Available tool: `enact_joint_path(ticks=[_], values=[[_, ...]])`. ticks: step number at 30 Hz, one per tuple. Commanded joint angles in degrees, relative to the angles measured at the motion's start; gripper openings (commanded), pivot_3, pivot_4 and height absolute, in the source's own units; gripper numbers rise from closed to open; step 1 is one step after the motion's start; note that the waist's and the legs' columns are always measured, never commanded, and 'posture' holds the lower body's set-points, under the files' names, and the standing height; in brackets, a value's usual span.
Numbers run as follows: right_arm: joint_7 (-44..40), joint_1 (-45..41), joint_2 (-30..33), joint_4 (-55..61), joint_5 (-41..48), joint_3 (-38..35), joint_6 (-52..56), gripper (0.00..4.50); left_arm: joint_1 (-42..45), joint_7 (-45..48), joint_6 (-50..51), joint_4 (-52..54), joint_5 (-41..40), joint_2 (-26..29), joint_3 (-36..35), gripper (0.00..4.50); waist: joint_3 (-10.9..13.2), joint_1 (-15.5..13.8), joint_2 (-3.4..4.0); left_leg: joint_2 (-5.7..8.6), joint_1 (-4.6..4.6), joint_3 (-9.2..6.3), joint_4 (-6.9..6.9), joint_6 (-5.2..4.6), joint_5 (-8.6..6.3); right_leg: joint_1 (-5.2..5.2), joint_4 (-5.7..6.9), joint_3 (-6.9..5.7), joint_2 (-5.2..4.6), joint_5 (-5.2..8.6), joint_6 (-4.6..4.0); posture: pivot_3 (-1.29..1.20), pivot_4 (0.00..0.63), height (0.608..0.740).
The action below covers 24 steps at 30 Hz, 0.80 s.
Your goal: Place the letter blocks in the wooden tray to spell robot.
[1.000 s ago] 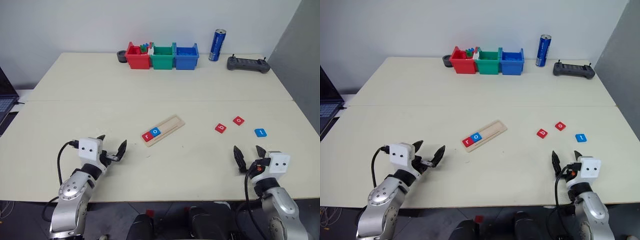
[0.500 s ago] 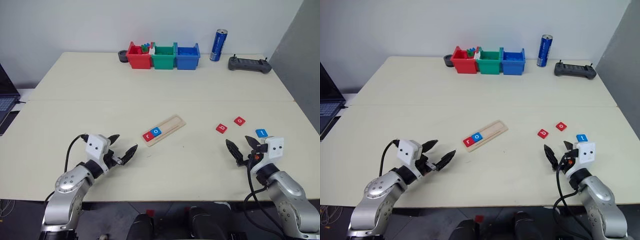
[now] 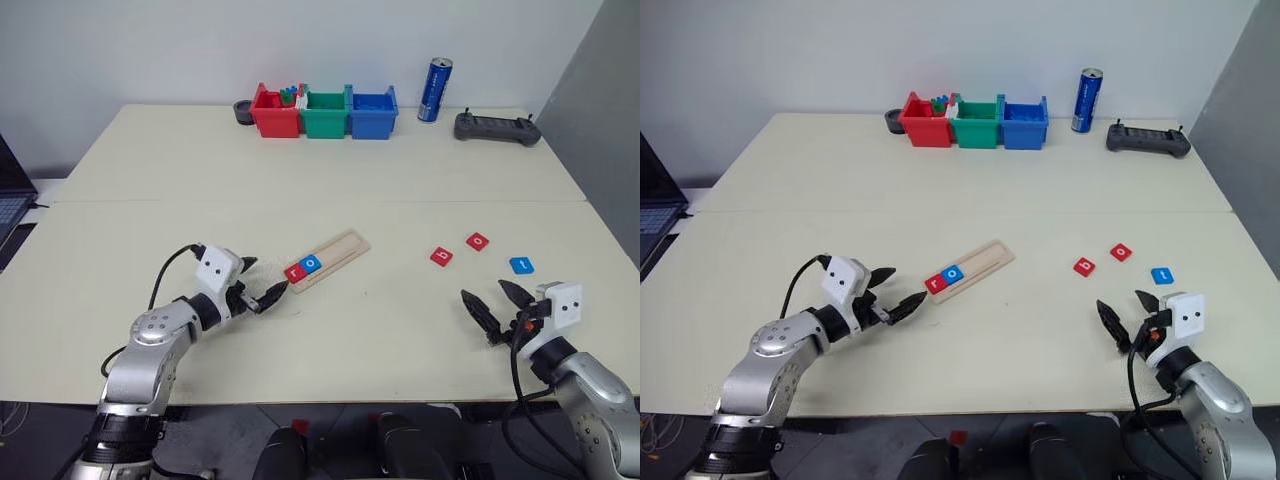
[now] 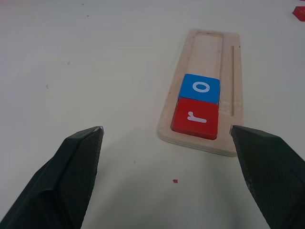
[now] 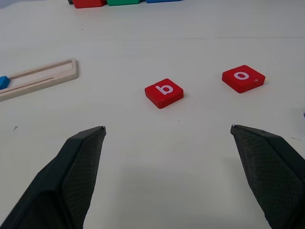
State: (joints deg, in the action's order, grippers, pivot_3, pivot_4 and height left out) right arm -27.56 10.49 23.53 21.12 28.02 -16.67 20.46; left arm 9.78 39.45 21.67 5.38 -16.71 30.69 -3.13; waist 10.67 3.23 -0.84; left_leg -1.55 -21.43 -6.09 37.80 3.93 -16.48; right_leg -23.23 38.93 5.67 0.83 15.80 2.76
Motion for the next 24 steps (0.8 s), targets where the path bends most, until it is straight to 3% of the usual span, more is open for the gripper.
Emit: enact_joint_path(ticks=[1,12,24], values=[[-0.3,-0.6,0.6,1.2,0.8,-2.0,-1.4,4.46,2.1,1.5,1.0,-1.0,0.5,0.7,1.6,4.5,0.0,0.0,0.0,0.0,0.0,0.0,0.0,0.0,0.0,0.0,0.0,0.0,0.0,0.0,0.0,0.0,0.15,0.74],[-3.1,1.7,2.8,6.8,3.8,-1.5,0.9,4.46,8.7,1.9,3.8,-6.2,2.0,-1.0,4.7,4.5,0.0,-0.1,-0.01,0.01,-0.01,-0.01,0.0,0.0,0.0,0.0,0.0,0.0,0.0,0.0,0.0,0.0,0.15,0.74],[9.2,-4.3,5.4,7.4,-0.7,-3.2,11.3,4.46,11.5,5.3,6.8,-7.8,2.8,0.7,7.0,4.5,0.0,-0.2,-0.01,0.02,-0.02,-0.04,0.01,0.0,0.0,0.0,0.01,-0.02,0.0,-0.01,-0.01,0.0,0.15,0.74]])
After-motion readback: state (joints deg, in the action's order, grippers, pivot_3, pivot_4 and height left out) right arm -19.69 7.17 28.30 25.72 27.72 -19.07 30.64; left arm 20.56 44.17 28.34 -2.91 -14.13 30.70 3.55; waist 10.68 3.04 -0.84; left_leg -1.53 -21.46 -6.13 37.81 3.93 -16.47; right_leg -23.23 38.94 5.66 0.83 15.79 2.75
